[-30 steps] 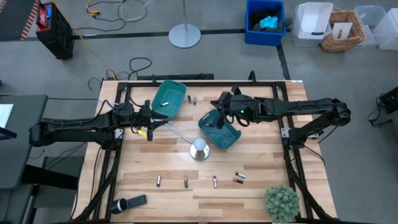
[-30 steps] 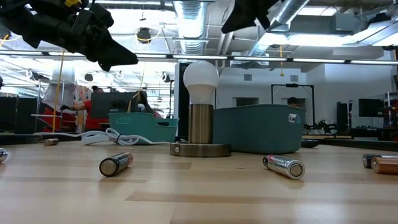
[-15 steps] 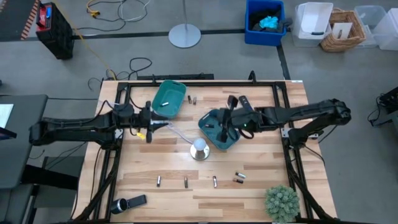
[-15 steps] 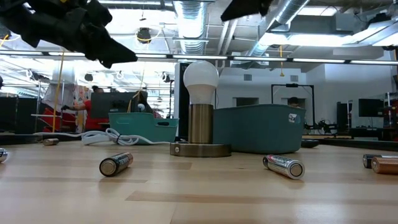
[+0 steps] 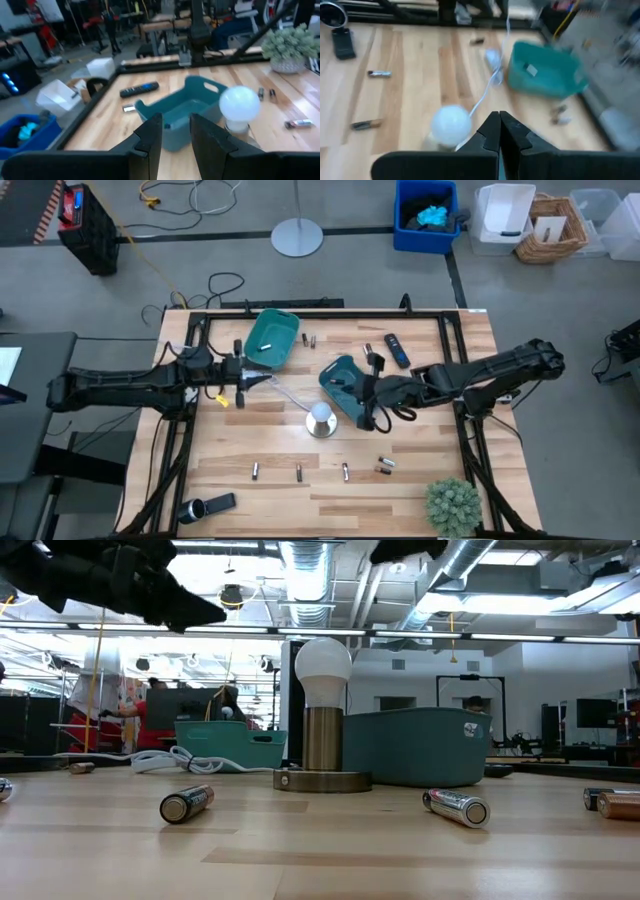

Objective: Sort batteries
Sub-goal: Put the silver battery into the green bin

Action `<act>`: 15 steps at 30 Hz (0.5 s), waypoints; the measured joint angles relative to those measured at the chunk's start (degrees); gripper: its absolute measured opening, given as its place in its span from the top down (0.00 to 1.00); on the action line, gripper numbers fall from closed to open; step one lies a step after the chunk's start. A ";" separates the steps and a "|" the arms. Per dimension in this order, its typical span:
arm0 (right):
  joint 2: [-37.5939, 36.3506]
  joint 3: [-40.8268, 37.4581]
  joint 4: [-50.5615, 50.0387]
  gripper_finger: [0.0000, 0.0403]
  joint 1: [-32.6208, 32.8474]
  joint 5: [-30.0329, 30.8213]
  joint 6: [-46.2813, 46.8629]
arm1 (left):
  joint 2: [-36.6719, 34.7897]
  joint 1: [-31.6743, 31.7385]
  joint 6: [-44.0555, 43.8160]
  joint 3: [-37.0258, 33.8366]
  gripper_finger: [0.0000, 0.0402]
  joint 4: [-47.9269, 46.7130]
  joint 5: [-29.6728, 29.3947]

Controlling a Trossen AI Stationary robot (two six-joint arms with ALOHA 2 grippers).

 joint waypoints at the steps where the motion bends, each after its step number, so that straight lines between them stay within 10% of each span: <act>1: 0.00 -0.02 -1.00 0.94 -0.14 -1.06 2.49 | 0.00 0.29 0.20 0.00 0.77 0.72 0.02; 7: 3.71 -0.02 -1.87 0.91 4.18 -13.17 14.15 | 0.00 1.70 0.93 0.02 0.77 1.27 -0.04; 15: 13.67 -0.09 -1.97 0.70 9.06 -14.91 33.66 | 0.02 1.70 -1.36 0.02 0.77 0.99 0.56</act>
